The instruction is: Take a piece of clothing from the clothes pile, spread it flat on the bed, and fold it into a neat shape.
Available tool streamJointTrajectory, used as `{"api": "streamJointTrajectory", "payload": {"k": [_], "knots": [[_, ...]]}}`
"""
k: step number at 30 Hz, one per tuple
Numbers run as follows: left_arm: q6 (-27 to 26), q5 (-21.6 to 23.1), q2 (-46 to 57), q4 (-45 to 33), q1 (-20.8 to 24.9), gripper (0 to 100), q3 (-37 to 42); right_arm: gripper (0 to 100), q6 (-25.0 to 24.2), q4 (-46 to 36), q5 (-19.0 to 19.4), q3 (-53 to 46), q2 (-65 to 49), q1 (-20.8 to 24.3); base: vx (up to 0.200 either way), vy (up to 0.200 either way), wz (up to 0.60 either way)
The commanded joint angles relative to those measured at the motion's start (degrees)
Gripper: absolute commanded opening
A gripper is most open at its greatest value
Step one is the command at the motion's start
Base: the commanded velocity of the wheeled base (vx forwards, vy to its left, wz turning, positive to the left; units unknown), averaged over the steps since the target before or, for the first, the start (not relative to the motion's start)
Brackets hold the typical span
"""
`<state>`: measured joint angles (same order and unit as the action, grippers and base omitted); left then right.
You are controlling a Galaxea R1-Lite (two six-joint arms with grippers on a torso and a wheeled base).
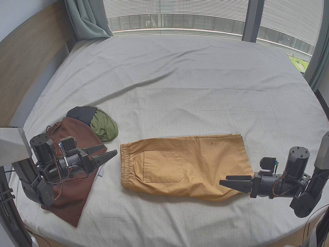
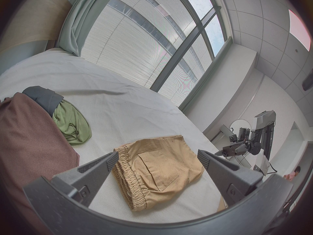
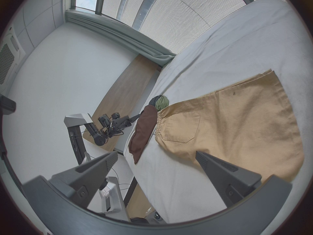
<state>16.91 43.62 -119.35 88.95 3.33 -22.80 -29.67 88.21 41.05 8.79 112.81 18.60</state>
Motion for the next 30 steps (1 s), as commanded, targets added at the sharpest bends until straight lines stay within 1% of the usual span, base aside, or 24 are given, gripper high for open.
{"api": "streamJointTrajectory", "payload": {"k": [1, 3, 8, 19, 24, 30], "knots": [[0.0, 0.2, 0.8, 0.0, 0.1, 100, 1.0, 100, 0.1, 0.0, 4.0, -2.8, -3.9, -6.3, 0.0, 0.0, 0.0], [0.0, 0.8, 0.7, 0.0, -0.2, 100, 1.4, 100, 0.5, 0.1, 5.5, -2.7, -4.6, -8.0, 0.0, 0.0, 0.0], [0.0, 1.5, 0.4, 0.0, 0.3, 100, 1.6, 100, 1.3, 0.0, 5.5, -0.8, -5.9, -8.8, 0.0, 0.0, 0.0], [0.1, 1.5, -1.7, 0.0, 0.6, 100, 2.4, 100, 1.5, 0.0, 5.4, -0.4, -10.0, -8.4, 0.0, 0.0, 0.0], [0.2, 1.3, -4.1, 0.0, 0.9, 100, 2.4, 100, 1.5, 0.0, 5.2, 1.6, -10.9, -8.5, 0.0, 0.0, 0.0], [1.8, 1.0, -7.0, 0.0, 0.9, 100, 2.1, 100, 0.9, 0.0, 5.4, 1.6, -11.3, -8.8, 0.0, 0.0, 0.0]]}}
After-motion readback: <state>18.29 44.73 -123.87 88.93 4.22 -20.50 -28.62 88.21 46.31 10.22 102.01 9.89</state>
